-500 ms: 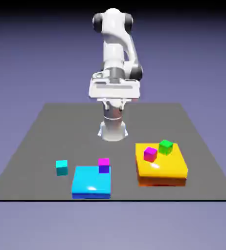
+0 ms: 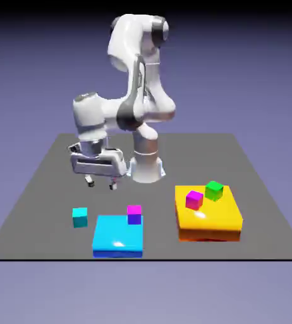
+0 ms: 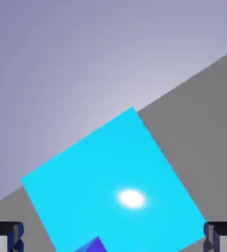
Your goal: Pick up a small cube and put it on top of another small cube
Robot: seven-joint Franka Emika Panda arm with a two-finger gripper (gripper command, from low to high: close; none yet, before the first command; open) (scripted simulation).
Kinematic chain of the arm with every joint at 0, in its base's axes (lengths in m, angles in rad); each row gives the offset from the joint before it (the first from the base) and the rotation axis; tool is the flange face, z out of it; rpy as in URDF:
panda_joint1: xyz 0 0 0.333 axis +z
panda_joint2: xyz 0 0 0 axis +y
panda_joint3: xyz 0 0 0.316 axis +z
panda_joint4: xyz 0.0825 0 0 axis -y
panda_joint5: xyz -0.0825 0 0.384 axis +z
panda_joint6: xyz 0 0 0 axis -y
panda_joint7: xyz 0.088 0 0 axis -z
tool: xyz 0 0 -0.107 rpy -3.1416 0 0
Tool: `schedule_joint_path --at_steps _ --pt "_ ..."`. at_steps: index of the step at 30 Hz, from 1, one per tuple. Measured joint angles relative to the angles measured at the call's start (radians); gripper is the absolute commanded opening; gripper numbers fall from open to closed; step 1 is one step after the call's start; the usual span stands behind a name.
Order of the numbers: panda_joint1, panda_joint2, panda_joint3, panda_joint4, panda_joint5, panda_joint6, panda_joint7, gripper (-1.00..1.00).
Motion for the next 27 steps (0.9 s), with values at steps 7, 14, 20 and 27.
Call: schedule_joint_path --at_steps 7,14,20,27 --pt "-0.051 0.254 -0.124 0.174 0.146 -0.285 0.032 0.0" --pt "-0.108 0.507 -0.247 0.348 0.292 -0.571 0.063 0.0" --pt "-0.141 0.654 -0.319 0.448 0.376 -0.736 0.082 0.0" --pt "-0.134 0.669 -0.305 0.428 0.398 -0.705 0.069 -1.0"
